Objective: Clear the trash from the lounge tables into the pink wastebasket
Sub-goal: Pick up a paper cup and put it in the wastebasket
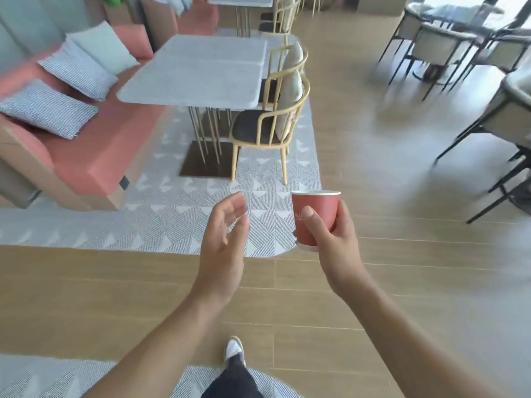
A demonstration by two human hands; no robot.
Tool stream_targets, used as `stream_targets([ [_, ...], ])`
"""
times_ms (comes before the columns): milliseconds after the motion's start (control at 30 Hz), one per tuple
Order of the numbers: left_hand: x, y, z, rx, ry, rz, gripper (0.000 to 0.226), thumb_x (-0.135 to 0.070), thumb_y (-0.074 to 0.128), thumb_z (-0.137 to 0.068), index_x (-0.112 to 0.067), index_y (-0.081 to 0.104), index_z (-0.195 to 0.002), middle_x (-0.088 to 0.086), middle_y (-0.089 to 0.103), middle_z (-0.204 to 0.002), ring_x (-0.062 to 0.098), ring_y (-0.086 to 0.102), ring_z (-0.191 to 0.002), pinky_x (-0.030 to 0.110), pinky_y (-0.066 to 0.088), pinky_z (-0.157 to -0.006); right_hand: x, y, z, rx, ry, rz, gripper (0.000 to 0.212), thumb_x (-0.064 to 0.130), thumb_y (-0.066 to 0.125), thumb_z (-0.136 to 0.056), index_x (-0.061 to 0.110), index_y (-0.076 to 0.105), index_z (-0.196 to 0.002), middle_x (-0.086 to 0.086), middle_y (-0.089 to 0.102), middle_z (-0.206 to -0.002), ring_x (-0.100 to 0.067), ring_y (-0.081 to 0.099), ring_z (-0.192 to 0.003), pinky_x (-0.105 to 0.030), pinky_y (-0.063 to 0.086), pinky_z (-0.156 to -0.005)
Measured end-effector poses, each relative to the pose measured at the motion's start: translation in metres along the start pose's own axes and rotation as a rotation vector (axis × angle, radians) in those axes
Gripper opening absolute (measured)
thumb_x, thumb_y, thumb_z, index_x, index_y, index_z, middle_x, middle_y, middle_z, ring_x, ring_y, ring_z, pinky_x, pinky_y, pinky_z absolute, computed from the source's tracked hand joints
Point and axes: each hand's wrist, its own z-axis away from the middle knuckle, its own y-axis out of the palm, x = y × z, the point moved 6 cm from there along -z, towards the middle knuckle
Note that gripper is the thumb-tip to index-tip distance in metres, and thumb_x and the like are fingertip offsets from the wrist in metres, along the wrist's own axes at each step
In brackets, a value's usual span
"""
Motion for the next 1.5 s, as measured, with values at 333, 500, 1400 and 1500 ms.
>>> stream_targets([
  [333,0.048,0.139,-0.191,0.174,-0.009,0.063,0.043,-0.054,0.058,-0.090,-0.040,0.057,-0.130,-0.008,0.065,-0.136,0.012,0.061,-0.132,0.055,0.047,-0.114,-0.001,-0.076,-0.197,-0.206,-0.034,-0.042,0.050,0.060,0.078,-0.075,0.029,0.063,-0.112,-0.008,0.073,-0.106,-0.035,0.076,-0.090,-0.031,0.061,-0.064],
  [500,0.061,0.191,-0.307,0.249,-0.019,0.056,0.047,-0.053,0.057,-0.092,-0.035,0.058,-0.135,-0.012,0.065,-0.137,0.010,0.060,-0.134,0.055,0.047,-0.115,0.019,-0.091,-0.316,-0.275,-0.045,-0.020,0.052,0.060,0.077,-0.076,0.027,0.061,-0.113,-0.016,0.071,-0.109,-0.042,0.074,-0.094,-0.031,0.060,-0.065],
  [1400,0.142,0.576,-0.853,0.246,0.025,0.066,0.042,-0.050,0.057,-0.095,-0.038,0.060,-0.134,-0.013,0.065,-0.139,0.013,0.062,-0.133,0.050,0.050,-0.113,0.085,-0.277,-0.964,-0.255,-0.077,-0.047,0.060,0.060,0.075,-0.073,0.020,0.061,-0.116,-0.019,0.068,-0.112,-0.047,0.071,-0.098,-0.034,0.062,-0.071],
  [1500,0.152,0.607,-0.908,0.212,0.032,0.080,0.040,-0.049,0.057,-0.096,-0.036,0.060,-0.133,-0.009,0.065,-0.138,0.013,0.063,-0.131,0.047,0.051,-0.112,0.090,-0.292,-1.031,-0.236,-0.085,-0.061,0.057,0.058,0.076,-0.074,0.020,0.060,-0.113,-0.023,0.068,-0.110,-0.035,0.070,-0.084,-0.030,0.061,-0.067],
])
